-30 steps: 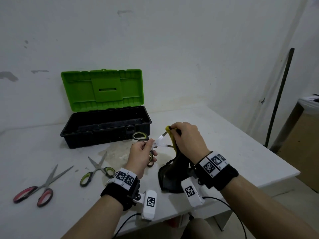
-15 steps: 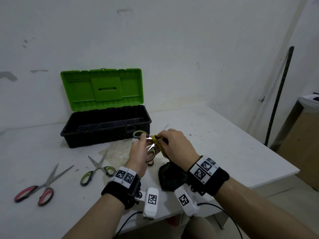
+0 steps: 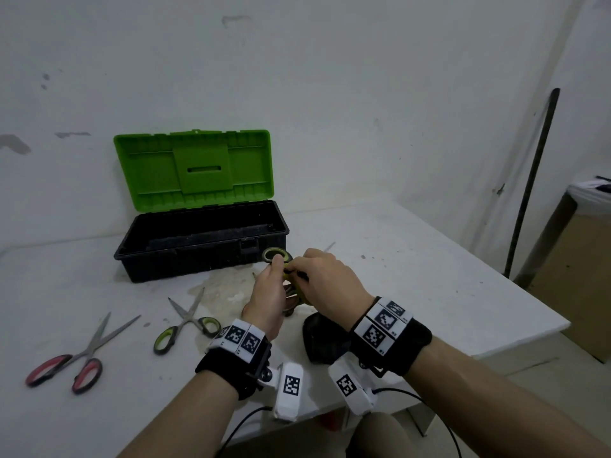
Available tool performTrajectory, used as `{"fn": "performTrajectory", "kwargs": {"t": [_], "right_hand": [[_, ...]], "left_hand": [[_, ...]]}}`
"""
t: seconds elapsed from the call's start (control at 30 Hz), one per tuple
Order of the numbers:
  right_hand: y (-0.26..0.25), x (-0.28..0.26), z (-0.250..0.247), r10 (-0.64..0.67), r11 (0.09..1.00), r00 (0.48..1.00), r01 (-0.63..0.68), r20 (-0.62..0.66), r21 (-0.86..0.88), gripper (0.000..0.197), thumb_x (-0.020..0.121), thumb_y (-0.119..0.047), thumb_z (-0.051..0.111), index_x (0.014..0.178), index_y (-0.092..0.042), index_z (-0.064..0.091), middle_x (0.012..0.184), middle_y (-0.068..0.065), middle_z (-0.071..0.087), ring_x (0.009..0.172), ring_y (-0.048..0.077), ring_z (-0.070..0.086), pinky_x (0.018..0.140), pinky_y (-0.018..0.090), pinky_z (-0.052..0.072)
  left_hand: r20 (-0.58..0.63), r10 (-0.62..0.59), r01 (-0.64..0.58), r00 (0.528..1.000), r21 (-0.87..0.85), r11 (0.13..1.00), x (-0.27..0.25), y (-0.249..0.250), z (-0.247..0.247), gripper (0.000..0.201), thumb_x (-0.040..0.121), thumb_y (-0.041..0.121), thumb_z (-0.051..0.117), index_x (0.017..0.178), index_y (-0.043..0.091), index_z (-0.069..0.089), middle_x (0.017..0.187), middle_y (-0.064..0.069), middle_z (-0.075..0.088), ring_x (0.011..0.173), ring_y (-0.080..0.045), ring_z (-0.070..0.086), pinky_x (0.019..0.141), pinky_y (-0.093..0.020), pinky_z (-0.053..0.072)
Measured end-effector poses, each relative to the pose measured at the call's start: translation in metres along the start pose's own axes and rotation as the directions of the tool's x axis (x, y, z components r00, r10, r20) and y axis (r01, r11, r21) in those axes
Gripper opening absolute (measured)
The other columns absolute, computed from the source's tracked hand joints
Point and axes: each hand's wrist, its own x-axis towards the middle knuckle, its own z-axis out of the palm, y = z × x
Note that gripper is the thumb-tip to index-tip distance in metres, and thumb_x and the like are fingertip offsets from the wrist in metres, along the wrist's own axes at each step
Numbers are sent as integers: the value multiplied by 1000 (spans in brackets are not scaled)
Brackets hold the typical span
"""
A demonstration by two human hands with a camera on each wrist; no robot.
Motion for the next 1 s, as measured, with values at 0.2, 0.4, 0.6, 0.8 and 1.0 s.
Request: {"fn": "performTrajectory", "kwargs": {"t": [0.2, 0.4, 0.6, 0.8, 1.0], "right_hand": [[2, -1, -5, 8, 998, 999, -5, 39, -68, 23, 97, -34, 51, 110, -28, 69, 101, 3, 60, 88, 29, 63, 73, 42, 54], [1, -2, -2, -41, 999, 998, 42, 38, -23, 25, 96, -28, 52, 116, -31, 67, 104, 0, 60, 90, 27, 62, 73, 43, 54], [11, -6, -4, -24, 1000, 1000, 24, 4, -12, 22, 97, -34, 50, 109, -26, 67, 103, 0, 60, 91, 26, 61, 74, 43, 53], [14, -4, 0, -19, 1000, 999, 19, -28, 19, 22, 97, -33, 50, 113, -28, 65, 105, 0, 60, 92, 27, 61, 74, 44, 54], [20, -6, -3, -20, 999, 998, 22, -55, 42, 24, 97, -35, 50, 112, -25, 66, 105, 1, 61, 94, 26, 60, 75, 44, 53]], "left_hand": [[4, 35, -35, 999, 89, 995, -3, 0, -5, 46, 109, 41, 30, 105, 10, 64, 101, -13, 71, 82, -26, 71, 57, -35, 58], [22, 60, -62, 998, 118, 991, -6, 2, -1, 45, 109, 41, 29, 98, 11, 61, 87, -14, 66, 69, -25, 63, 51, -32, 49], [23, 54, -57, 998, 135, 989, -4, -1, -4, 55, 109, 41, 27, 107, 1, 64, 89, -17, 69, 66, -21, 65, 51, -29, 52], [1, 51, -51, 999, 127, 991, -6, 3, 3, 47, 109, 41, 29, 103, 10, 63, 98, -14, 71, 79, -19, 68, 55, -33, 54], [-31, 39, -34, 999, 140, 990, -4, 0, 3, 50, 108, 42, 27, 111, 8, 64, 105, -18, 71, 78, -21, 67, 49, -26, 53]]}}
